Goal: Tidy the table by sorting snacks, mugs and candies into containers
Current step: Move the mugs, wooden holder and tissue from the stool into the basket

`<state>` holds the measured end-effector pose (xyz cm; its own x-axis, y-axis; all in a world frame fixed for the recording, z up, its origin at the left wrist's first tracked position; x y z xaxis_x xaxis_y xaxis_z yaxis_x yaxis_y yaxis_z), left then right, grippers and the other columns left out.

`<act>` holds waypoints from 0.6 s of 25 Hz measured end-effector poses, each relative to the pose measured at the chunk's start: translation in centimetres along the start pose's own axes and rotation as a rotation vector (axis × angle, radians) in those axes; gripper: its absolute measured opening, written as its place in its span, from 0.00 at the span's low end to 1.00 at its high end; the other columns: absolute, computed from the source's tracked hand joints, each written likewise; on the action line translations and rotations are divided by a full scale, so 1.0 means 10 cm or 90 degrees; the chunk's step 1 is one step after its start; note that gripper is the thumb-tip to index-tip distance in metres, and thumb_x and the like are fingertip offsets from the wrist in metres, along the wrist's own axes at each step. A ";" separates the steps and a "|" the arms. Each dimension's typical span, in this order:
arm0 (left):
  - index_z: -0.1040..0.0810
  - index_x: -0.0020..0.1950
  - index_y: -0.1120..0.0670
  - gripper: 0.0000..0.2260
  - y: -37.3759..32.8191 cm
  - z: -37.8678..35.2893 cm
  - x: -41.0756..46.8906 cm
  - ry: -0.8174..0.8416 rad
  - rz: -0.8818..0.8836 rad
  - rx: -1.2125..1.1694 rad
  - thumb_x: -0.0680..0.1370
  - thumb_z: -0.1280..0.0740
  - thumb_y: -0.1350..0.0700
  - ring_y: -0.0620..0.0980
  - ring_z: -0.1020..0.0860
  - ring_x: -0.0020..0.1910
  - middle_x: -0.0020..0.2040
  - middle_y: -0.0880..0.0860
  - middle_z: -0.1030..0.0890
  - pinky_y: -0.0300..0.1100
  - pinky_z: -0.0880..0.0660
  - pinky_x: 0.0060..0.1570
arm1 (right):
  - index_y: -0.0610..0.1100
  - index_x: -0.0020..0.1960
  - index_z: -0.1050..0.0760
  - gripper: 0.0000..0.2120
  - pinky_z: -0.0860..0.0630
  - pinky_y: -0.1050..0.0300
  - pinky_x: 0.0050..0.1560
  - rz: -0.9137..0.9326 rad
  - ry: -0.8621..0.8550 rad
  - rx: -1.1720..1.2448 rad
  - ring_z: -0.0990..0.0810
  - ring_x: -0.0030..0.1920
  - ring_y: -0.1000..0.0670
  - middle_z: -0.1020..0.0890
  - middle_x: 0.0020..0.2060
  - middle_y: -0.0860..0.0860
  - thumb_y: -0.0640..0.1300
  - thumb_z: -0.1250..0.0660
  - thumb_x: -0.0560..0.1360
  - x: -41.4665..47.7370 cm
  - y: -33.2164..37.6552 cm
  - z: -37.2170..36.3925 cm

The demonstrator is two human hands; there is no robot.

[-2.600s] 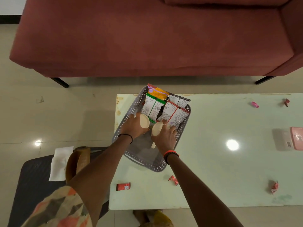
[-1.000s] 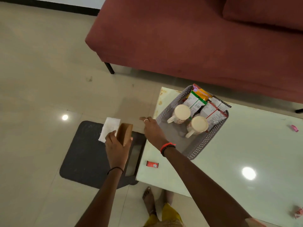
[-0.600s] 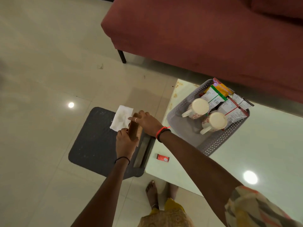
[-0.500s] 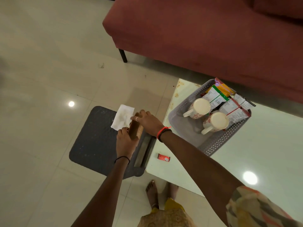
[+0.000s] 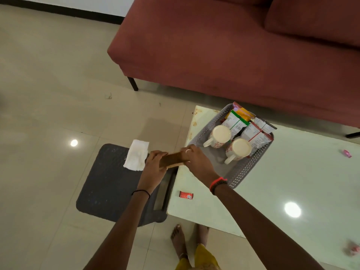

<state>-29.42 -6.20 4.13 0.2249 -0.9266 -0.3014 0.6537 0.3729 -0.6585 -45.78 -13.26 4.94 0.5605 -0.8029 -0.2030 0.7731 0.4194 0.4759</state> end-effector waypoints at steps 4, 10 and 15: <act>0.28 0.66 0.54 0.20 -0.43 -0.17 0.27 0.101 -0.140 0.057 0.75 0.33 0.63 0.49 0.27 0.62 0.65 0.52 0.32 0.34 0.33 0.63 | 0.45 0.63 0.26 0.15 0.24 0.55 0.55 -0.109 -0.067 -0.043 0.24 0.57 0.46 0.23 0.57 0.45 0.42 0.35 0.76 -0.27 -0.40 0.21; 0.30 0.70 0.52 0.22 -0.91 -0.53 0.67 0.189 -0.277 0.196 0.76 0.34 0.63 0.50 0.29 0.65 0.68 0.51 0.30 0.43 0.29 0.65 | 0.40 0.60 0.27 0.16 0.23 0.51 0.59 -0.281 -0.103 0.017 0.26 0.62 0.44 0.26 0.62 0.43 0.44 0.33 0.75 -0.52 -0.81 0.24; 0.30 0.70 0.51 0.23 -0.99 -0.82 0.92 0.265 -0.296 0.234 0.76 0.35 0.64 0.52 0.26 0.63 0.68 0.51 0.28 0.48 0.25 0.61 | 0.39 0.62 0.28 0.18 0.24 0.49 0.59 -0.348 -0.088 0.065 0.26 0.63 0.42 0.27 0.62 0.42 0.44 0.32 0.75 -0.57 -1.04 0.09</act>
<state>-39.74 -18.05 2.27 -0.3811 -0.8628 -0.3321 0.8321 -0.1636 -0.5299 -57.22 -13.44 1.90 0.0380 -0.9424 -0.3325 0.9030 -0.1101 0.4154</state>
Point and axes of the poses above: each hand's wrist, its own x-axis towards the middle knuckle, its own z-axis out of the back of the hand, y = z × x, the point moved 1 cm from there along x, towards the middle knuckle
